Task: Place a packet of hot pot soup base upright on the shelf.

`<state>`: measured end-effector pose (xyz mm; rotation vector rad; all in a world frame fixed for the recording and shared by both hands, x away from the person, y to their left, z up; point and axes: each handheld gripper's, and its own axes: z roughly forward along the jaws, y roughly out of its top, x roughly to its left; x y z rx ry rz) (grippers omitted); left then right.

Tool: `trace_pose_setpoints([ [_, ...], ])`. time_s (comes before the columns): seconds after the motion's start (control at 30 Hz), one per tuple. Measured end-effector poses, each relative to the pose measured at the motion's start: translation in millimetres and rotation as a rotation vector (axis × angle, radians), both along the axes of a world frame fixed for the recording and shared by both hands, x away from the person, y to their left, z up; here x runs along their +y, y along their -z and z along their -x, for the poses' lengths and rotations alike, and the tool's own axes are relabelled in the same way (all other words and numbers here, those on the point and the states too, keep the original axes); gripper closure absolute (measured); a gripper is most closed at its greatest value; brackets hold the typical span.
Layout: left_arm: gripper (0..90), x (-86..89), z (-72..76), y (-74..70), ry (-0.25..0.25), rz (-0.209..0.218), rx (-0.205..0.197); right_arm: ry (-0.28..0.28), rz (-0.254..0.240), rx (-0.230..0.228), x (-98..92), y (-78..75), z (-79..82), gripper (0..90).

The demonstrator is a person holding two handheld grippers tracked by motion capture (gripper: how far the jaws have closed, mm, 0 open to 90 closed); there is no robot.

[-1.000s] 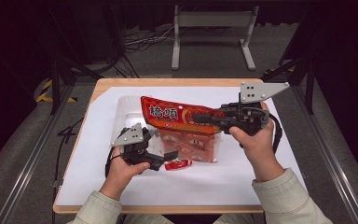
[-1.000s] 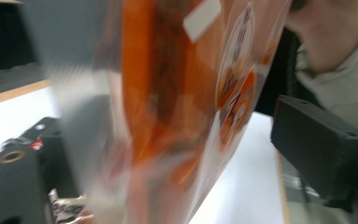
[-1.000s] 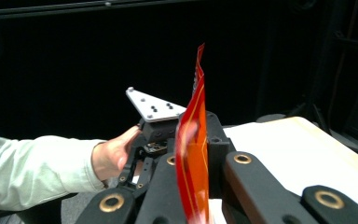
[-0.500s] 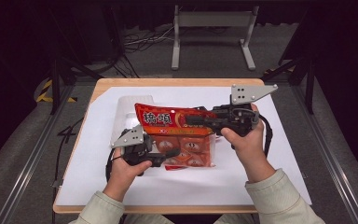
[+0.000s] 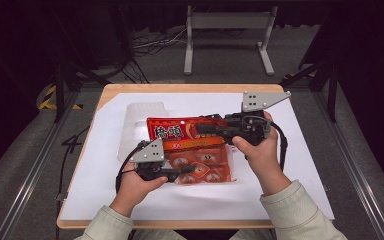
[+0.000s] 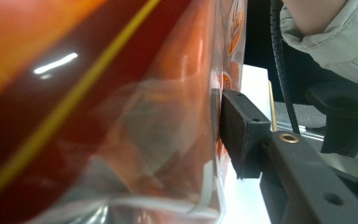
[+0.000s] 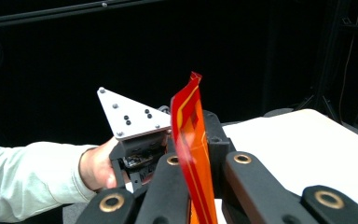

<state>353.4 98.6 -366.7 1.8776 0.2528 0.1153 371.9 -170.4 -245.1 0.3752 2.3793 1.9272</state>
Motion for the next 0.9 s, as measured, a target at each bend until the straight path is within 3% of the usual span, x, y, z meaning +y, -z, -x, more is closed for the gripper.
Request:
trace_pose_setpoints([
  [0.53, 70.2, 4.1, 7.2, -6.3, -0.010, -0.008, 0.044, 0.003, 0.008, -0.010, 0.4, 0.8, 1.2, 90.0],
  [0.9, 70.6, 6.0, 11.0, -13.3, -0.022, -0.015, 0.032, 0.064, -0.006, -0.013, -11.9, -5.1, 0.4, 70.5],
])
